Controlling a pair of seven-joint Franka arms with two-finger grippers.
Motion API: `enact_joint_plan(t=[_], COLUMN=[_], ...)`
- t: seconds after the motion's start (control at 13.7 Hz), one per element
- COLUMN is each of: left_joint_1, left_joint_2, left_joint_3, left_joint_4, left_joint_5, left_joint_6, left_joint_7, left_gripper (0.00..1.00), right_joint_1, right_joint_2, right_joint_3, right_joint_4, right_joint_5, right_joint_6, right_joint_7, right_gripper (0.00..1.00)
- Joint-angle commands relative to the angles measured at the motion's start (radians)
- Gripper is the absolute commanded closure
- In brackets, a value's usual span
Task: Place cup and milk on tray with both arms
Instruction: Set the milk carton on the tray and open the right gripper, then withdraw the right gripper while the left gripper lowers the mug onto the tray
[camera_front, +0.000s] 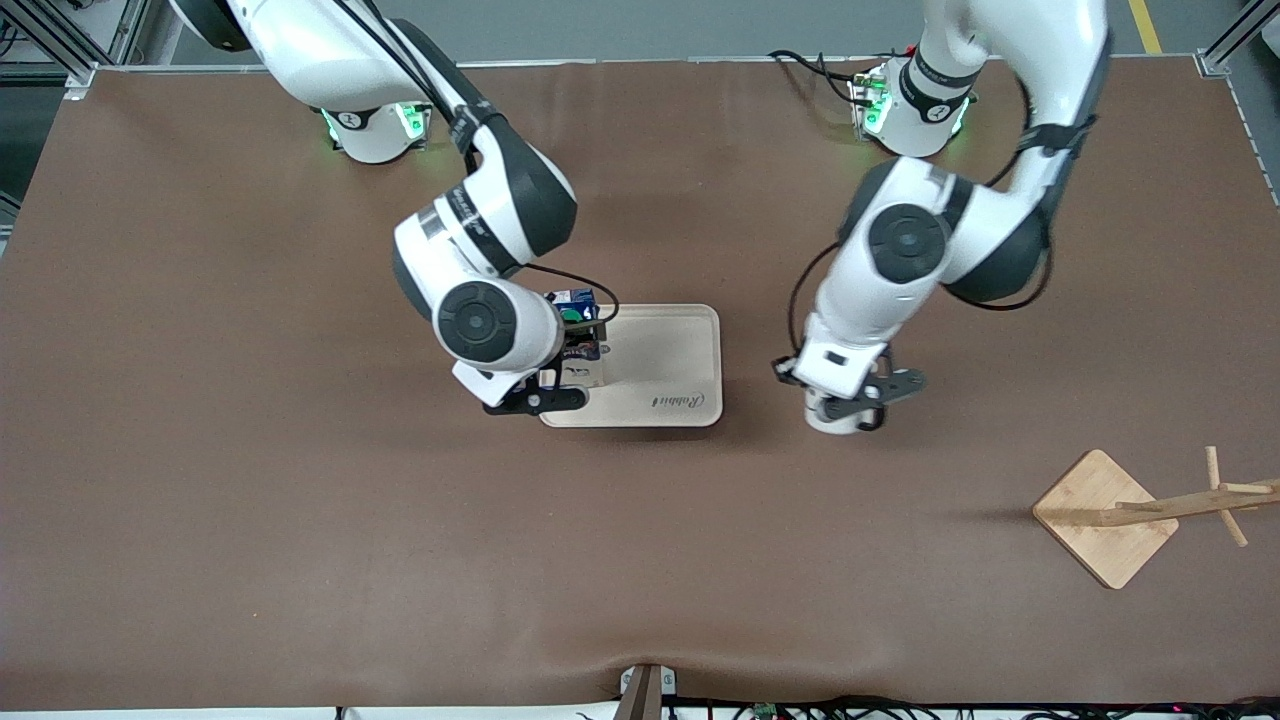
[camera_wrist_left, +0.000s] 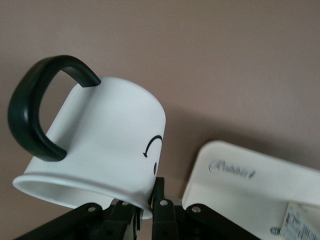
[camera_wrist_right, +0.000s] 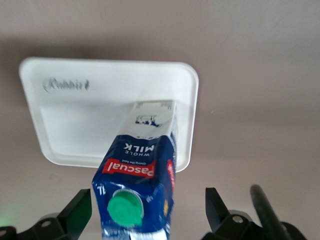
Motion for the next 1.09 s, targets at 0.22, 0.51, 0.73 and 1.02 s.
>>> enact_joint_plan(t=[0.22, 0.51, 0.73, 1.02], left_joint_1=[-0.107, -0.154, -0.156, -0.154], left_joint_2=[0.204, 0.324, 0.345, 0.371], left_joint_3=[0.002, -0.004, -0.005, -0.004], left_joint_4=[0.185, 0.262, 0.272, 0.269], left_joint_5=[-0.205, -0.353, -0.441, -0.509], left_joint_6=[-0.022, -0.021, -0.021, -0.051], left_joint_7=[-0.094, -0.153, -0.156, -0.158], left_gripper=[1.00, 1.00, 1.00, 0.89], right_joint_1=[-0.223, -0.277, -0.410, -0.541], right_joint_2=[-0.159, -0.320, -0.426, -0.633], right_joint_3=[-0.019, -0.016, -0.013, -0.013], right_joint_4=[0.113, 0.048, -0.109, -0.382], right_joint_5=[-0.007, -0.251, -0.258, -0.235], right_joint_6=[-0.213, -0.257, -0.236, -0.120], right_joint_7=[0.004, -0.069, -0.166, -0.362], right_gripper=[0.00, 0.00, 0.00, 0.00])
